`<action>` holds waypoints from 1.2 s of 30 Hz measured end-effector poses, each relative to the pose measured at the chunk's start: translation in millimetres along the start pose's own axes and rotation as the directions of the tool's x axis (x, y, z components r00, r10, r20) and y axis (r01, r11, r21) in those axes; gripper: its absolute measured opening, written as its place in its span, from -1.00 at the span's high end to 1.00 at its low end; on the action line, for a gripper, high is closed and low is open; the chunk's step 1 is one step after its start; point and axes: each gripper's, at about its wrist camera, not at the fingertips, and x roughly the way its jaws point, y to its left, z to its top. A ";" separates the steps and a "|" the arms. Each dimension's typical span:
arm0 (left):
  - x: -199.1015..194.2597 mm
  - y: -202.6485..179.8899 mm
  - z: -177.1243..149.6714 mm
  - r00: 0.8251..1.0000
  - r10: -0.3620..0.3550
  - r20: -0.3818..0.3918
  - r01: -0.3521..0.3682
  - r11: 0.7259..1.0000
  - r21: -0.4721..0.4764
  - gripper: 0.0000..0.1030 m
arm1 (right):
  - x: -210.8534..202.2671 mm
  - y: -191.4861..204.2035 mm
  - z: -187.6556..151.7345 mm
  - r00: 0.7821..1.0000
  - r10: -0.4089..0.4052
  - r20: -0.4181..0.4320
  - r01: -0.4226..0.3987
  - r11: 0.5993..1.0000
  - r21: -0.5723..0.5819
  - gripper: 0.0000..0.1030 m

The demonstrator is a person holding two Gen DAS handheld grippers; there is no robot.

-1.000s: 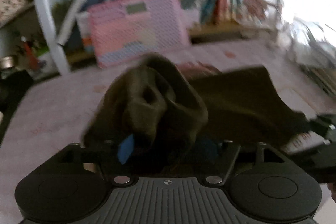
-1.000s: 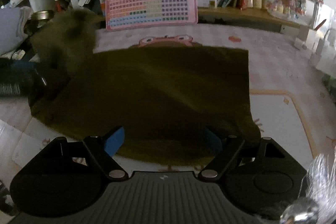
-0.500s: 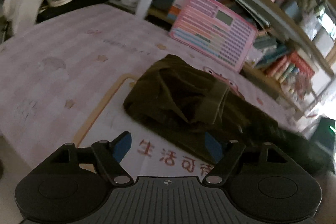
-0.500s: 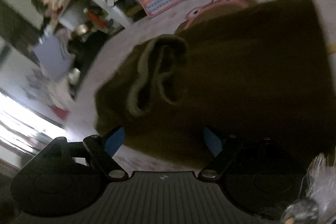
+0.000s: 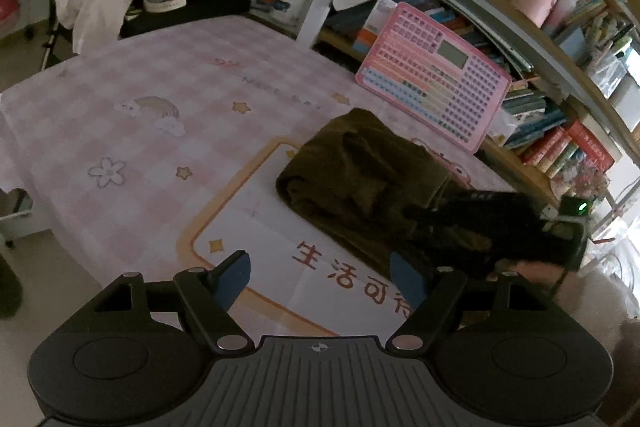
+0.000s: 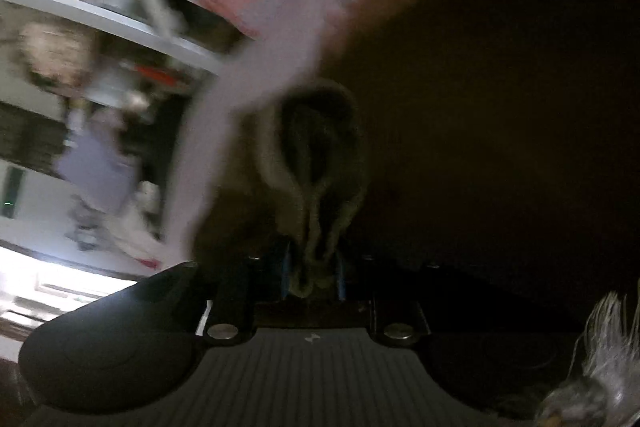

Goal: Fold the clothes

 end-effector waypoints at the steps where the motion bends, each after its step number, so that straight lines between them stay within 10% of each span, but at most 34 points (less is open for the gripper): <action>1: 0.7 -3.2 0.3 1.000 -0.004 0.000 0.004 1.000 0.012 -0.54 | 1.5 -7.0 0.6 1.000 0.016 -0.006 -0.016 1.000 0.023 0.51; 8: 15.7 -24.9 0.7 0.999 -0.035 -0.026 0.037 0.995 0.091 -0.54 | -39.2 0.6 -4.8 0.999 0.027 0.022 -0.023 0.990 -0.141 0.22; 18: 37.4 -40.5 3.0 0.998 -0.037 -0.056 0.047 0.980 0.192 -0.54 | -102.6 -10.2 -64.5 0.977 -0.129 0.168 0.187 0.898 -0.399 0.09; 36: 28.9 -28.7 -10.6 0.998 0.039 -0.046 -0.017 0.916 0.402 -0.72 | -133.7 12.4 -147.1 0.754 -0.430 0.496 0.630 0.688 -0.362 -0.68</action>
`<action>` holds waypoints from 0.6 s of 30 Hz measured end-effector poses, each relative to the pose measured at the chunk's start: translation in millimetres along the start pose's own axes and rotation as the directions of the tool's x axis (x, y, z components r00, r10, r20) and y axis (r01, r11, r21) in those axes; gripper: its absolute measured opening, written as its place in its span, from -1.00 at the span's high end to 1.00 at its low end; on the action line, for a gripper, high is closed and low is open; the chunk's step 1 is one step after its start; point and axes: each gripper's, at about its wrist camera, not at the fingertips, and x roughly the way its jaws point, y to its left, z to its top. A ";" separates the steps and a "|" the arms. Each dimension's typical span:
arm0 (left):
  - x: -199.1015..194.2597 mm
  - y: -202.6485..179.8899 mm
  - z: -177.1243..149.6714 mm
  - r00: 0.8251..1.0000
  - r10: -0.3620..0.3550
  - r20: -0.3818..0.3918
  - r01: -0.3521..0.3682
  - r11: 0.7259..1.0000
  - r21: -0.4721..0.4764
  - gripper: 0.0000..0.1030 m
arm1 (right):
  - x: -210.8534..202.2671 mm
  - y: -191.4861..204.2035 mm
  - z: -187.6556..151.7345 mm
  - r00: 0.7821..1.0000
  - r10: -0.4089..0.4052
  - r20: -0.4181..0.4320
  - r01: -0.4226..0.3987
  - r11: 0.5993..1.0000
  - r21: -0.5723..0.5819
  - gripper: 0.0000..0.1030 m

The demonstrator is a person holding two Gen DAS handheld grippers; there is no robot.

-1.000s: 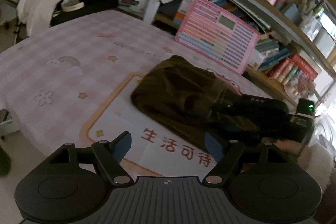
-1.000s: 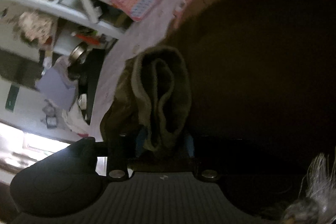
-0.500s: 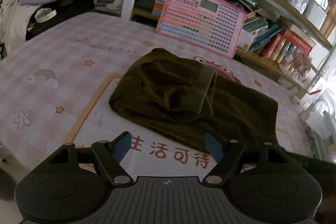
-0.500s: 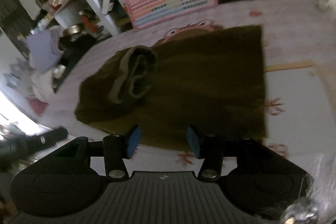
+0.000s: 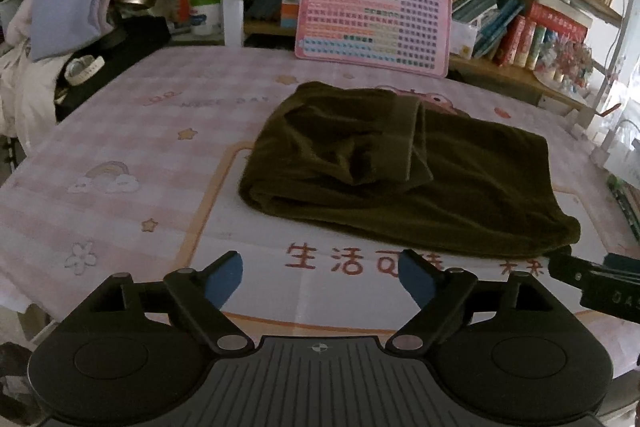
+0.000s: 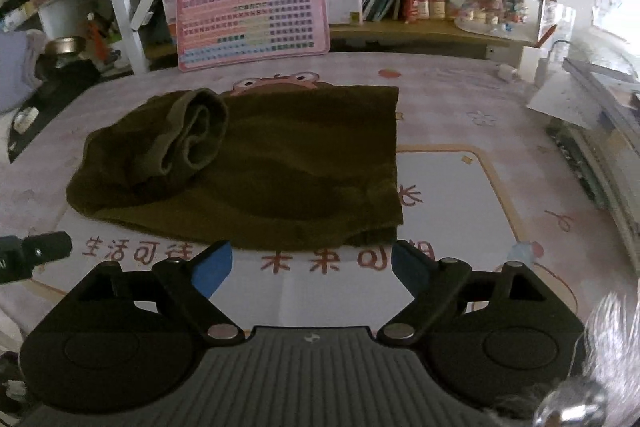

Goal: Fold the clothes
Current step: 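Open both grippers and withdraw them from the folded fleece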

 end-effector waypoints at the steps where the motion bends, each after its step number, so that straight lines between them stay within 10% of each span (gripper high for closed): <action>1: -0.4 1.4 -0.8 1.000 0.000 0.000 0.000 1.000 0.008 -0.73 | -2.7 2.8 -1.3 1.000 -0.008 0.003 0.008 1.000 -0.005 -0.71; 18: -3.5 6.5 -5.0 0.996 -0.080 0.042 0.075 0.990 0.118 -0.89 | -30.8 28.9 -14.7 0.991 -0.130 0.023 0.131 0.991 -0.033 -0.81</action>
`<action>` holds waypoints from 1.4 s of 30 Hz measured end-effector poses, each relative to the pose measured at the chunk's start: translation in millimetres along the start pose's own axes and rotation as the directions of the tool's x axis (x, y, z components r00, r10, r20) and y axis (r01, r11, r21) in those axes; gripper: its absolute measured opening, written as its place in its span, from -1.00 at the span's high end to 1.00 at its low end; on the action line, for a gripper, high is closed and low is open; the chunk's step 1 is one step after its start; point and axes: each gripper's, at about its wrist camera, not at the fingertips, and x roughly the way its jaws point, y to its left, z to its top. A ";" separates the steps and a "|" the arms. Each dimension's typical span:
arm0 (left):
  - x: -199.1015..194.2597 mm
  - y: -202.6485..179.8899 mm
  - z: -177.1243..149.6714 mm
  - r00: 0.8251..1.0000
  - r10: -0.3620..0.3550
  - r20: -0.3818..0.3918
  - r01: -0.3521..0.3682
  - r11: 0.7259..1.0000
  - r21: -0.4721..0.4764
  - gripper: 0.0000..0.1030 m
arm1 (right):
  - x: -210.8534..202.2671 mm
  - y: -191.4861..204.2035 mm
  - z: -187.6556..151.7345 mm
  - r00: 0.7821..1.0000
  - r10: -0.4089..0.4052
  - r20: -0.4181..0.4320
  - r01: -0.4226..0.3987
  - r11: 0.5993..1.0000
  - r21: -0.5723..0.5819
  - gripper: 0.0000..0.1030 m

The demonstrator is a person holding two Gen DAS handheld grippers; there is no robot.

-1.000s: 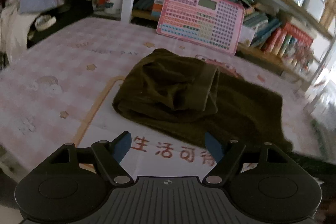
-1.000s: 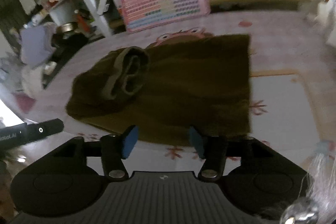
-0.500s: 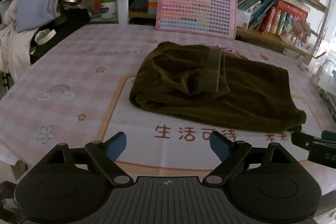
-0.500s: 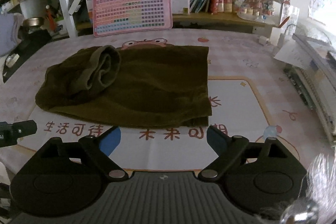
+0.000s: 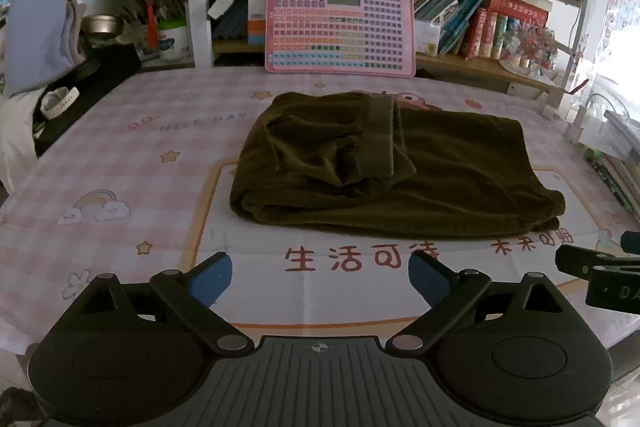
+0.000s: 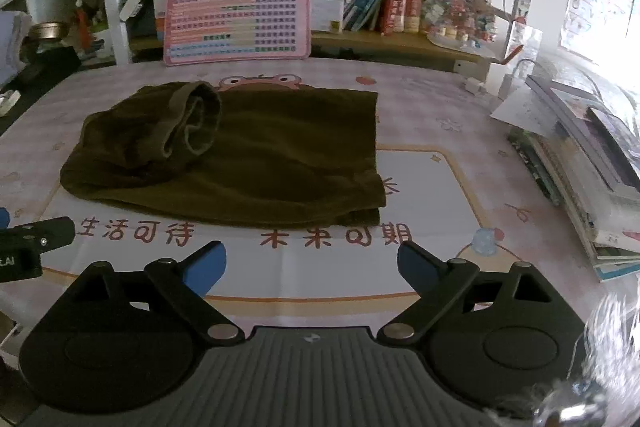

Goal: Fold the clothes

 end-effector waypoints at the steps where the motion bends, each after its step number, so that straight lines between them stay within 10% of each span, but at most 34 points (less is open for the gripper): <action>1: 0.3 0.3 0.5 1.000 -0.001 0.000 0.001 1.000 0.001 -0.89 | -0.2 0.5 0.3 1.000 -0.002 0.001 0.002 1.000 -0.001 -0.82; 17: 14.8 -22.4 3.4 0.998 0.048 -0.041 -0.049 0.999 -0.008 -0.89 | 19.0 -21.3 3.4 0.999 0.031 -0.023 -0.032 0.999 -0.012 -0.85; 31: 42.6 -118.2 21.8 0.970 0.228 -0.085 -0.232 0.972 -0.036 -0.89 | 93.2 -108.8 48.7 0.968 0.237 -0.081 -0.238 0.971 0.004 -0.84; 35: 45.2 -142.8 23.1 0.963 0.253 -0.093 -0.258 0.965 -0.051 -0.89 | 120.5 -140.2 62.8 0.926 0.350 -0.138 -0.340 0.936 0.093 -0.72; 42: 40.1 -163.4 21.7 0.956 0.285 -0.061 -0.290 0.953 -0.090 -0.89 | 163.5 -180.2 71.8 0.753 0.613 -0.239 -0.495 0.767 0.408 -0.29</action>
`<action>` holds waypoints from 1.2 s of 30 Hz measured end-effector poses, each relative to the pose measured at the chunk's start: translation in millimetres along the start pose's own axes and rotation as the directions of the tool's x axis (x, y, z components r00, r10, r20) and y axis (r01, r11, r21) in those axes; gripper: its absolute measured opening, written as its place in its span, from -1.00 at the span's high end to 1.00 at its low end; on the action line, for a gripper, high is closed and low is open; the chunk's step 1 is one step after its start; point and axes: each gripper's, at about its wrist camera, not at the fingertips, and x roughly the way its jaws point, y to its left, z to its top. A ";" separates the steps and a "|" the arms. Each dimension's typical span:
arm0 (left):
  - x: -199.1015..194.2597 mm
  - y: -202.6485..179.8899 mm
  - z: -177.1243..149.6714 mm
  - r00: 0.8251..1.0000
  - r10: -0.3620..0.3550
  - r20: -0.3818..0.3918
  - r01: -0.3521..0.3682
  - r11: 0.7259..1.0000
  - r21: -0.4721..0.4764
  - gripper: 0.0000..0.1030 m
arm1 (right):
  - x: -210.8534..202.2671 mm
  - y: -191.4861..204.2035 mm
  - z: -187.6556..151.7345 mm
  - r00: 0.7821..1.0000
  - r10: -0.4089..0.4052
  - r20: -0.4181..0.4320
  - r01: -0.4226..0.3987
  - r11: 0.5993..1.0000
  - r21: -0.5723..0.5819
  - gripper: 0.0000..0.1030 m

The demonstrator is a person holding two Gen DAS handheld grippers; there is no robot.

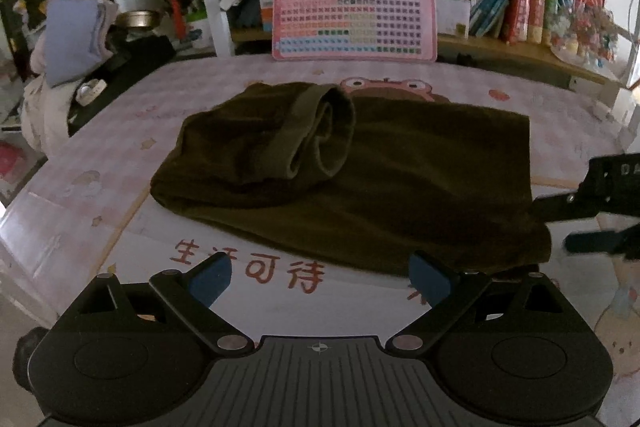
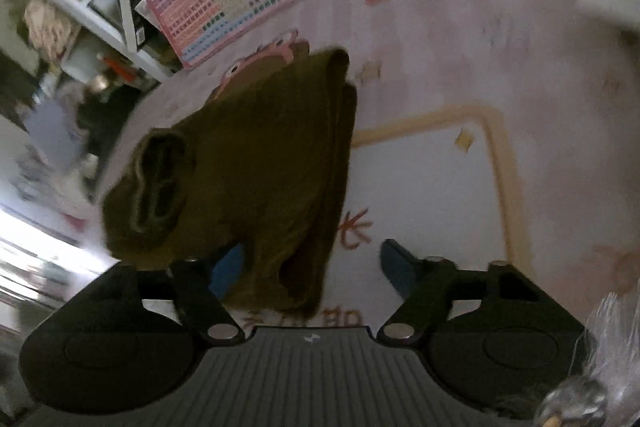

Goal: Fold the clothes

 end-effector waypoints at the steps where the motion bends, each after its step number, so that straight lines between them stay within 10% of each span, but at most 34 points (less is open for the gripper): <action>1: -0.4 -1.5 0.3 1.000 0.001 0.001 -0.001 1.000 -0.005 -0.89 | 1.5 -1.8 1.6 1.000 0.012 -0.013 -0.012 1.000 0.008 -0.15; 15: -0.6 -23.2 12.4 0.999 -0.045 -0.012 0.045 0.998 0.050 -0.89 | 32.3 -16.7 26.2 0.972 0.180 -0.154 -0.155 0.975 0.161 0.34; 20: 4.4 -38.1 19.5 0.995 -0.100 -0.016 0.102 0.987 0.124 -0.89 | 42.1 -17.9 33.0 0.963 0.210 -0.169 -0.176 0.965 0.196 0.80; 30: 13.1 -105.5 9.8 0.969 -0.240 -0.063 0.239 0.832 0.501 -0.87 | 29.6 -6.1 49.7 0.929 0.339 -0.145 -0.312 0.932 0.185 0.84; 36: 30.0 -132.5 7.1 0.981 -0.190 -0.044 0.177 0.775 0.606 -0.60 | 28.8 -8.1 51.3 0.927 0.343 -0.154 -0.310 0.929 0.203 0.84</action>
